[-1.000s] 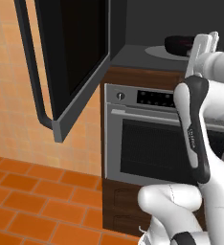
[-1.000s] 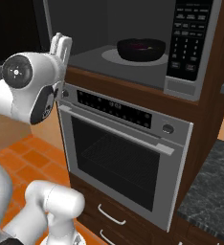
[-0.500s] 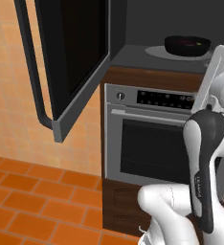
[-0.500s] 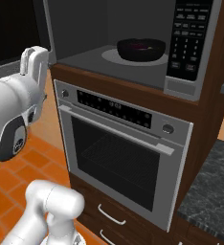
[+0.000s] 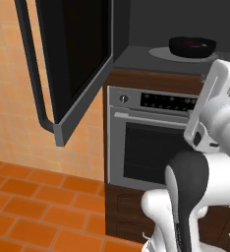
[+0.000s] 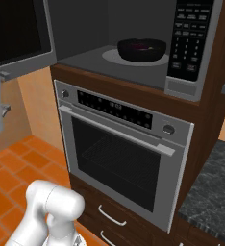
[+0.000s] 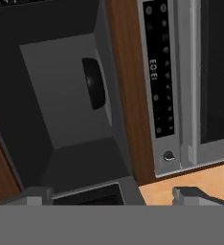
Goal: Pick the eggplant from the sink and place it in the bowl. Then pick the bowl and place it in the microwave. Then close the microwave door and press the start button.
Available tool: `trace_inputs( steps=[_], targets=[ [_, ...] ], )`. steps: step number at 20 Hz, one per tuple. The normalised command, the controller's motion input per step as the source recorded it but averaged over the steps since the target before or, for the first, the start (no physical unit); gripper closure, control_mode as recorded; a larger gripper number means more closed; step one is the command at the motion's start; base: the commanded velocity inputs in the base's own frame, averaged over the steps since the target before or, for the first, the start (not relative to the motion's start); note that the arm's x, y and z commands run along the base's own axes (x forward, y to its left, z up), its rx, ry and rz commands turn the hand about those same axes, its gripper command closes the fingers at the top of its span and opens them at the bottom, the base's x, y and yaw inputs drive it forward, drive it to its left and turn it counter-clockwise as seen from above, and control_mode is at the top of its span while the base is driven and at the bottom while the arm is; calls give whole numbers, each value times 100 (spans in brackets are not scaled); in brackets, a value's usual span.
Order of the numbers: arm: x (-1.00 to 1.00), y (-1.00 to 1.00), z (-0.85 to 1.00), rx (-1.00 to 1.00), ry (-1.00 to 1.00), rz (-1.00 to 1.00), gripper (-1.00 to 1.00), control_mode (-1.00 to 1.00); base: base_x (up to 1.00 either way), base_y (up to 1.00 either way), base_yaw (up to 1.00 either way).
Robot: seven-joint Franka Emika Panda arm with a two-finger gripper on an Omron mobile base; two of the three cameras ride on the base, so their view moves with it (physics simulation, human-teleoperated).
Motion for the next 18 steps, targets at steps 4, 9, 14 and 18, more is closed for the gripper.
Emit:
trace_inputs(
  steps=[4, 9, 14, 18],
  targets=[
    [-29, 100, -15, -17, 0, -6, -100, -100, 0, 0, 0],
    [-16, 92, -23, -6, 0, -1, -100, -100, 0, 0, 0],
    [-40, 97, -18, 0, 0, -2, -100, -100, 0, 0, 0],
    [-11, 100, -18, 0, 0, -4, -100, -100, 0, 0, 0]
  ],
)
